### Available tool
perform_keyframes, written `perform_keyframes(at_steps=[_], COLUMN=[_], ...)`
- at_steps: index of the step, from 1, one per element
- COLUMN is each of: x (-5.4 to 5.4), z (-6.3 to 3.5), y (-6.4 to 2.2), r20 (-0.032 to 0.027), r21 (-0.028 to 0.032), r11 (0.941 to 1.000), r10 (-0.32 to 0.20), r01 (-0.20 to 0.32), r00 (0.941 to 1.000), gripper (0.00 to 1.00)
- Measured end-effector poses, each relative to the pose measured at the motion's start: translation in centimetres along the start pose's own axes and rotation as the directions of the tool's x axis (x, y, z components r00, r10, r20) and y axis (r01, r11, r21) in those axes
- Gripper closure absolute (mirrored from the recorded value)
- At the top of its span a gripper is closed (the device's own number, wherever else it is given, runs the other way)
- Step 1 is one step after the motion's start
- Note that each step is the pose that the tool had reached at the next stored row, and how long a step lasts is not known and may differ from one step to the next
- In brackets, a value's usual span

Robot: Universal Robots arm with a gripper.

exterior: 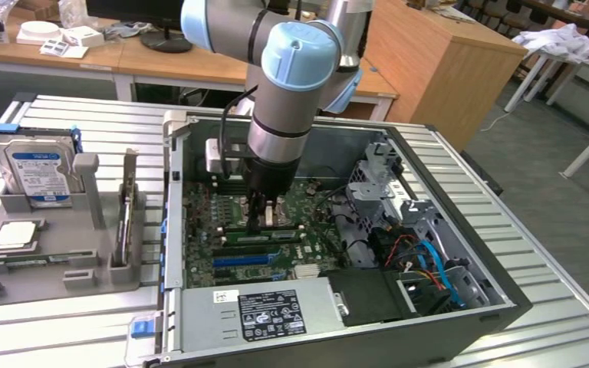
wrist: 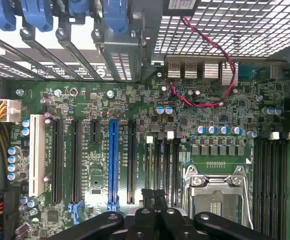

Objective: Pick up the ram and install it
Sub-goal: 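Press down the ram until it locks into place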

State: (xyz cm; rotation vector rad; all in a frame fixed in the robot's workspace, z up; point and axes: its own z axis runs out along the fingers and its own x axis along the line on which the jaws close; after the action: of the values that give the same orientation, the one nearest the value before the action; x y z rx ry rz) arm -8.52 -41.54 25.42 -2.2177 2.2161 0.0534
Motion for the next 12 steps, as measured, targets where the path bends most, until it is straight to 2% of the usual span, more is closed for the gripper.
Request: perform_keyframes(at_steps=[1, 2, 12], x=[0.00, 0.00, 0.00], z=[0.00, 0.00, 0.00], y=[0.00, 0.00, 0.00], r20=[0.0059, 0.0071, 0.0077], r21=[0.0001, 0.0001, 0.0000], r11=[1.0000, 1.0000, 1.0000], r10=[0.000, 0.000, 0.000], r01=[0.000, 0.000, 0.000], r00=[1.0000, 1.0000, 1.0000], gripper=[0.89, 0.89, 0.89])
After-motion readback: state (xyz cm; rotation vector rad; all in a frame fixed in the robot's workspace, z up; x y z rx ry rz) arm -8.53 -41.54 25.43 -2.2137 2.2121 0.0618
